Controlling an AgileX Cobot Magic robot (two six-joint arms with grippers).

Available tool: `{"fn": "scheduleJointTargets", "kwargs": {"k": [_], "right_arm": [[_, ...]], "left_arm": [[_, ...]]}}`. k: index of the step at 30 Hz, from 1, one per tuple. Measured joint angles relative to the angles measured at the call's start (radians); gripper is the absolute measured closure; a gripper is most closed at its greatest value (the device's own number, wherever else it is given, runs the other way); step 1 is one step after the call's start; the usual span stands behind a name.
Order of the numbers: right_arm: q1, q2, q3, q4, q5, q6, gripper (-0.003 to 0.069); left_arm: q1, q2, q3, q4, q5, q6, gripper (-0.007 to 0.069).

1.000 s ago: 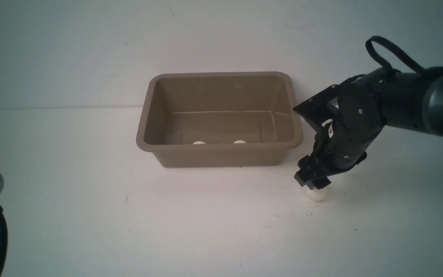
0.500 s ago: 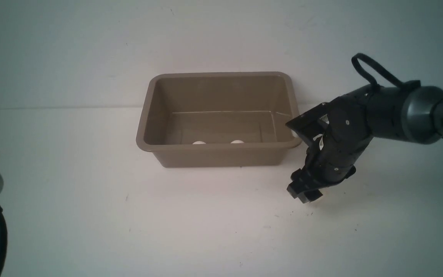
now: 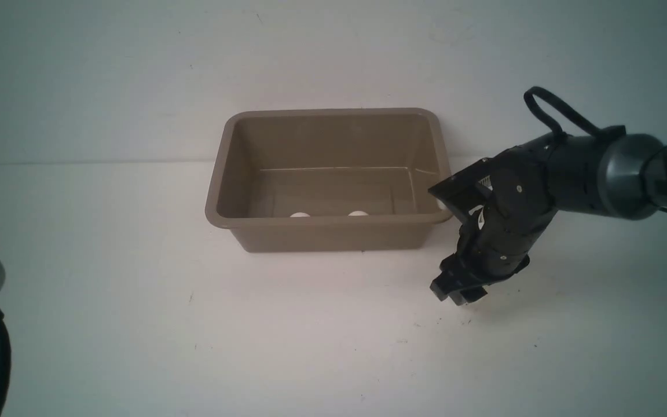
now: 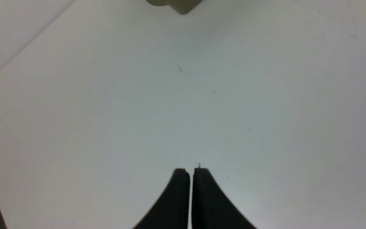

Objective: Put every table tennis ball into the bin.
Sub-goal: Use the right arm to clamp the table tennis ball closest to it, then use the right arm to put the table tennis ball into the box

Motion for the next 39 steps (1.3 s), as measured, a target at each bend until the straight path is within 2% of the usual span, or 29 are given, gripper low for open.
{"fn": "scheduleJointTargets", "kwargs": {"k": [9, 14, 18, 24, 32, 39], "right_arm": [[0.024, -0.150, 0.000, 0.056, 0.098, -0.022, 0.0295], [0.083, -0.299, -0.015, 0.078, 0.076, -0.034, 0.0295], [0.097, -0.315, -0.080, 0.081, 0.028, -0.048, 0.0295], [0.097, -0.191, -0.275, 0.078, 0.031, -0.056, 0.0295], [0.097, 0.076, -0.580, 0.037, 0.137, -0.056, 0.0295], [0.097, 0.197, -0.679, 0.033, 0.166, -0.056, 0.0295]], "left_arm": [[0.000, 0.000, 0.000, 0.001, 0.000, 0.000, 0.0629], [0.000, 0.000, 0.000, 0.001, -0.001, 0.000, 0.0629], [0.000, 0.000, 0.000, 0.001, -0.003, 0.000, 0.0629], [0.000, 0.000, 0.000, 0.001, -0.005, 0.000, 0.0629], [0.000, 0.000, 0.000, 0.001, -0.005, 0.000, 0.0629], [0.000, 0.000, 0.000, 0.001, -0.005, 0.000, 0.0629]]}}
